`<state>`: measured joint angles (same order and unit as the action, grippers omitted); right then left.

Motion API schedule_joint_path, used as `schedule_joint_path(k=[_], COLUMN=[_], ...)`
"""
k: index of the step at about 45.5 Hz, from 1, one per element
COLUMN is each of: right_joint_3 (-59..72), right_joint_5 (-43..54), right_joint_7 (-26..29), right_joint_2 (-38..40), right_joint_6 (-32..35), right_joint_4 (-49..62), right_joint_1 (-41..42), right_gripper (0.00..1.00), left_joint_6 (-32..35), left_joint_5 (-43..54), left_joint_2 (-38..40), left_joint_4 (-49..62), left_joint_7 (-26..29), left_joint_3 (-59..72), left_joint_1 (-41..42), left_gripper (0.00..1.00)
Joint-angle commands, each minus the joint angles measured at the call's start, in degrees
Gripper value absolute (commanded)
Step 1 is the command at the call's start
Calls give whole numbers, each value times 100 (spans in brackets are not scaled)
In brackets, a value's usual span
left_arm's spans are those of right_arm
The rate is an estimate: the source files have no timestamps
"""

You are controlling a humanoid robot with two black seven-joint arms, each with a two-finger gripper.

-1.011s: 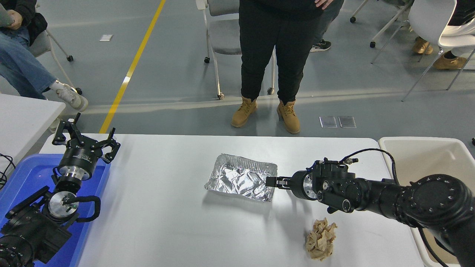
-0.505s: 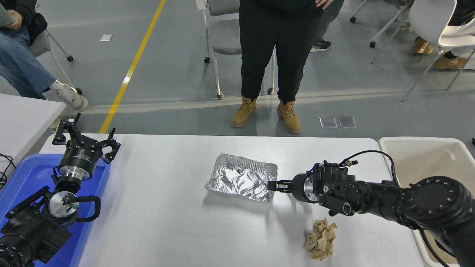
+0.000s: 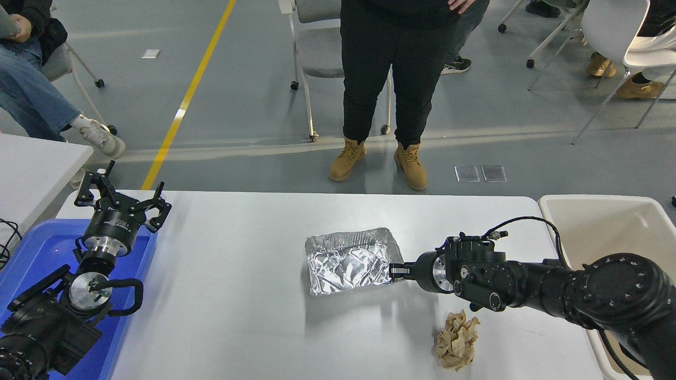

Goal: Clean the table surface

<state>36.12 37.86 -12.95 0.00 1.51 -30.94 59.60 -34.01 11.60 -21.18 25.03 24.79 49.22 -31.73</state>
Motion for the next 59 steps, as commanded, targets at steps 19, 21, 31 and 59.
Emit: schedule_joint_path(k=[19,21,31,59], right_joint_3=[-52,-78,-289,-2003], right_joint_5=[-103,-103,-243,-270], right_joint_7=[-14,-14,-23,-14], right_joint_2=[0,0,0,2381], right_joint_6=[-11,-2,42,1404], right_joint_4=[-9,-18,-140,-896], right_joint_1=[253,306,561,1616], right_gripper=[0,0,0,0], left_joint_6=[0,0,0,0], left_joint_5=[0,0,0,0], left_joint_2=[0,0,0,0], left_joint_4=[2,2,2,2], left_joint_7=[0,0,0,0], left_joint_3=[0,0,0,0], left_joint_1=[0,0,0,0], left_gripper=[100,100,100,100])
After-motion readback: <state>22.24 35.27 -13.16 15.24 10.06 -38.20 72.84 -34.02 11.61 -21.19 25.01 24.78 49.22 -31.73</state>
